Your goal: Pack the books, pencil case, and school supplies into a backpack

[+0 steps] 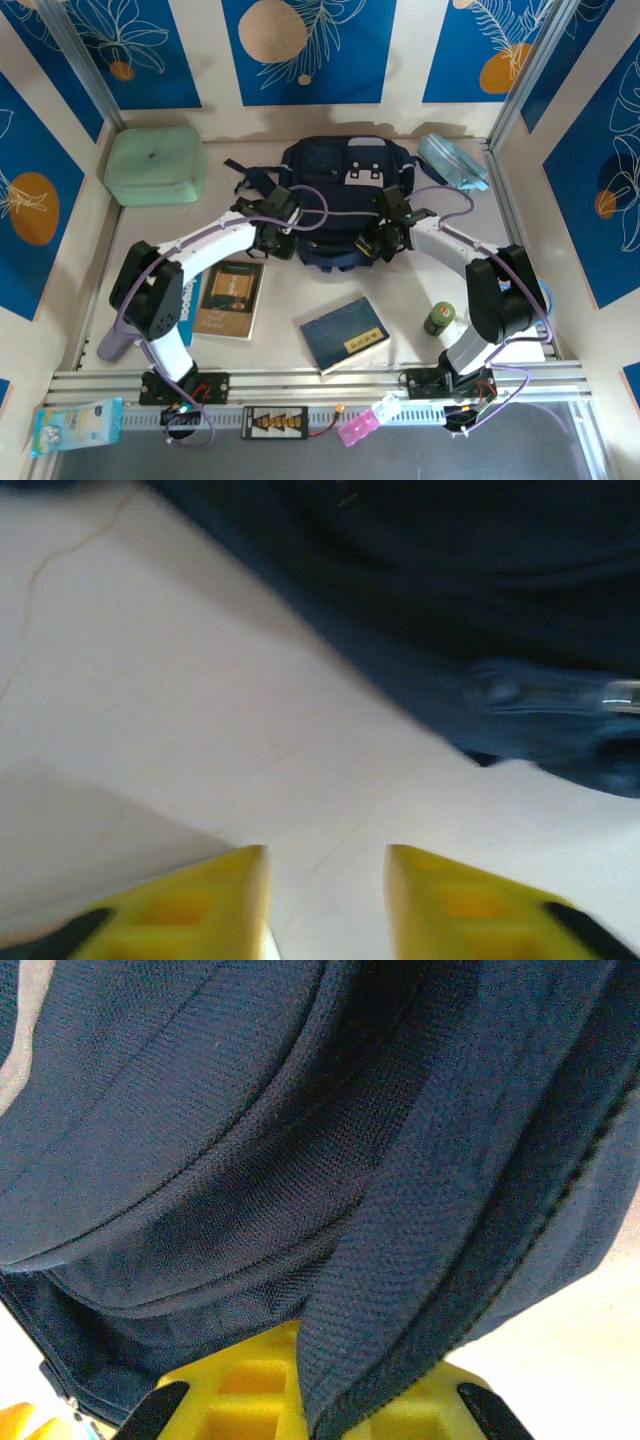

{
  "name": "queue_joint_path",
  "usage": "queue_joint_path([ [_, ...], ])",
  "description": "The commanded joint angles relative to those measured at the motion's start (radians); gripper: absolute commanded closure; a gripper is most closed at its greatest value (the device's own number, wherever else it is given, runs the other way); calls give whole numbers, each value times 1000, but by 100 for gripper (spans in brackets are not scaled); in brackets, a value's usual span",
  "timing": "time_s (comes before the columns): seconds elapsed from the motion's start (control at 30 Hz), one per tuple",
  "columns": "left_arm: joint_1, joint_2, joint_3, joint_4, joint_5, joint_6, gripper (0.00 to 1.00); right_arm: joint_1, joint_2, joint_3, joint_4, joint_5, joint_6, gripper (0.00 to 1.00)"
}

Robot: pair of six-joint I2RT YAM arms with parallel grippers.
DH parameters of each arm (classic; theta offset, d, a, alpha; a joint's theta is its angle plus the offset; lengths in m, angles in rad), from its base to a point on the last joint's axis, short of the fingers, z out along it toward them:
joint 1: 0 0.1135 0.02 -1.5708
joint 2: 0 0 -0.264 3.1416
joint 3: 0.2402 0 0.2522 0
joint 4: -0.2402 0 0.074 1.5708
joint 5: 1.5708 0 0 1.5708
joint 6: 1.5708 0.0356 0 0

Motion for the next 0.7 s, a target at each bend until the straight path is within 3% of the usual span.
queue_joint_path([
  [0.0,33,-49,7,93,258,-26,48,-10,-31,-4,-7,-48,-52,90],
  [0.1,45,-13,47,117,316,-37,40,-11,-23,-3,-2,-56,-56,90],
  [0.33,46,120,160,105,383,30,37,-11,-10,0,8,-67,-52,90],
  [0.43,46,172,206,68,337,38,36,-10,-9,-1,10,-67,-51,90],
  [0.67,33,193,222,2,367,50,45,-11,-4,-5,12,-64,-45,91],
])
